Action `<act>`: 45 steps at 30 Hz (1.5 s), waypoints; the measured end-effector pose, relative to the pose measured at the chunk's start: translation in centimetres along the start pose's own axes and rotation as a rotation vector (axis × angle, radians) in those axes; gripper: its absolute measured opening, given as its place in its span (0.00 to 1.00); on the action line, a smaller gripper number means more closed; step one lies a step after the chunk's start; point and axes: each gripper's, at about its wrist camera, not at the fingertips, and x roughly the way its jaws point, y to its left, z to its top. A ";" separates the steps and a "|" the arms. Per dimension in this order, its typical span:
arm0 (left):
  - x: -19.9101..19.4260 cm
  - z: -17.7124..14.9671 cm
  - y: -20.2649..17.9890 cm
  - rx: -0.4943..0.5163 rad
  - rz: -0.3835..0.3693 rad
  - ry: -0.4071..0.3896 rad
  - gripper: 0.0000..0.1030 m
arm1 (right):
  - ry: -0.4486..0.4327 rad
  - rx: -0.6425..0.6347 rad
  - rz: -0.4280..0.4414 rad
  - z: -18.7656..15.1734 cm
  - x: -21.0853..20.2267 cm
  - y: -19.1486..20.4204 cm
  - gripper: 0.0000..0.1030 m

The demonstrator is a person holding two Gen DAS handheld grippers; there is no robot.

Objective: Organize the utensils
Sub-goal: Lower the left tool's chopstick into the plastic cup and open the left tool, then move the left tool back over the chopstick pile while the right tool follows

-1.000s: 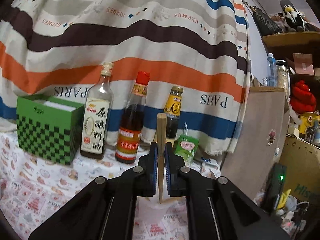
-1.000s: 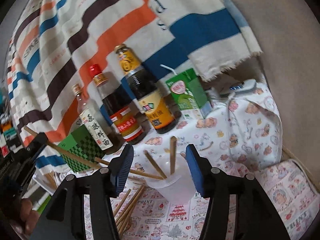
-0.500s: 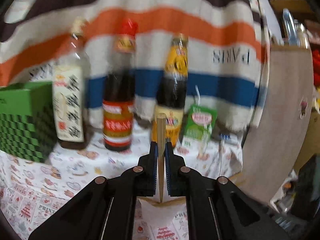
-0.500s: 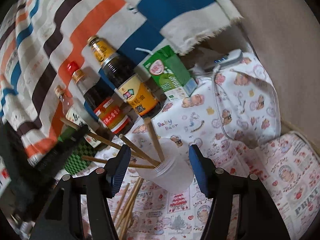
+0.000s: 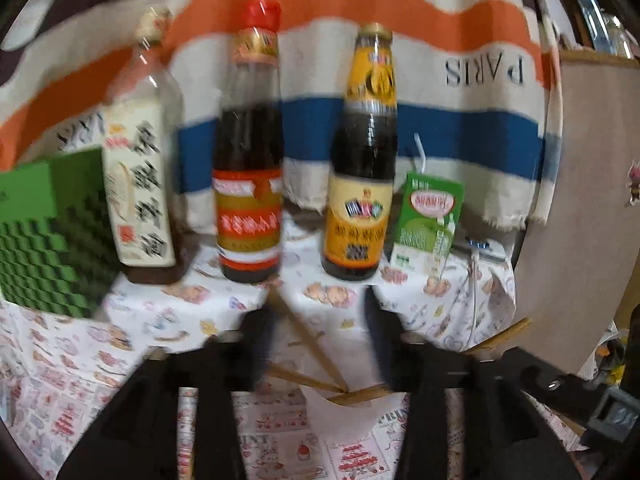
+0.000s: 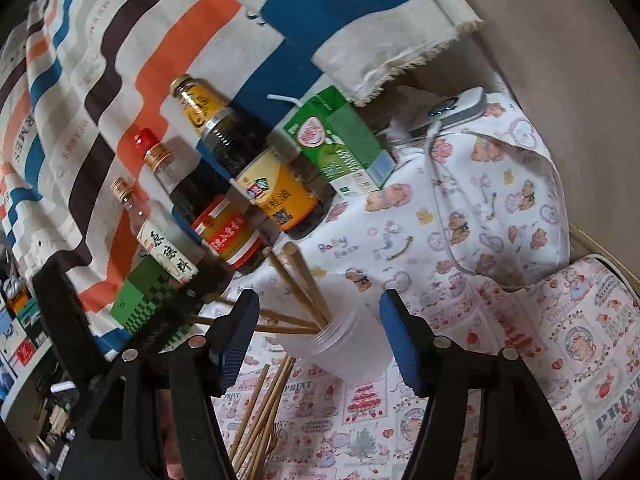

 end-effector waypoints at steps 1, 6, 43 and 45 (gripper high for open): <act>-0.7 0.2 0.1 0.009 0.011 -0.011 0.54 | 0.001 -0.010 0.001 -0.1 0.0 0.2 0.64; -2.6 0.8 2.0 0.021 0.082 0.003 0.55 | 0.021 -0.032 0.011 -0.6 0.4 0.9 0.64; -6.3 -9.3 13.6 -0.222 0.306 0.192 0.97 | 0.255 -0.296 -0.027 -6.7 5.0 5.3 0.67; -6.7 -9.2 14.1 -0.237 0.332 0.171 0.97 | 0.261 -0.302 -0.041 -6.9 5.2 5.4 0.67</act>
